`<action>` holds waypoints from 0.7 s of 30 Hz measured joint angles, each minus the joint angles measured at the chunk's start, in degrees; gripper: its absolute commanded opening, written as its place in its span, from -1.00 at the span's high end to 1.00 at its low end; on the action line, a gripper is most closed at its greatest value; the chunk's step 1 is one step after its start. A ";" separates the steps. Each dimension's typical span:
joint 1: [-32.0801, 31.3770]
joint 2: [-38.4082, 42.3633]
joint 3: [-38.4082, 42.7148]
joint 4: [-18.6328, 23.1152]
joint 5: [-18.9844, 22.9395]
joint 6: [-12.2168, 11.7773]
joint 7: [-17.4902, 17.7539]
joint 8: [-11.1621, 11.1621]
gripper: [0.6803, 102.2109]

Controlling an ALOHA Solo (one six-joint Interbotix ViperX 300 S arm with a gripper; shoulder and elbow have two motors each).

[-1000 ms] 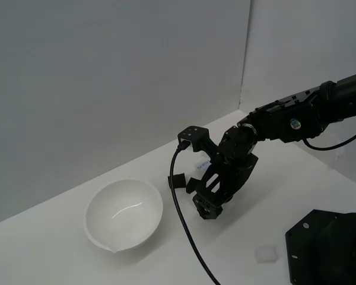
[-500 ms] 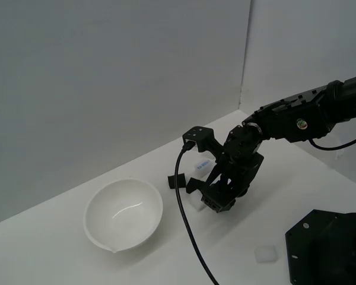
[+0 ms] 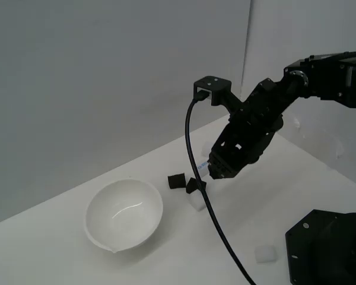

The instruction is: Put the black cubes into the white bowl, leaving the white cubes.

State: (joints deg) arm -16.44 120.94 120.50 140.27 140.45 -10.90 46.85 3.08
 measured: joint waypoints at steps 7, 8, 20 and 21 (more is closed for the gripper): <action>-4.04 -0.62 -0.53 -5.98 -6.15 -1.14 1.32 0.00 0.58; -5.19 -1.14 -1.05 -6.68 -6.77 -1.76 1.41 0.09 0.58; -13.54 -9.05 -8.96 -11.60 -11.78 -6.50 -3.16 0.09 0.58; -13.89 -9.84 -9.76 -12.04 -12.22 -6.50 -3.25 0.00 0.58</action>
State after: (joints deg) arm -30.32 111.09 110.74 128.23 128.23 -17.40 43.59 3.08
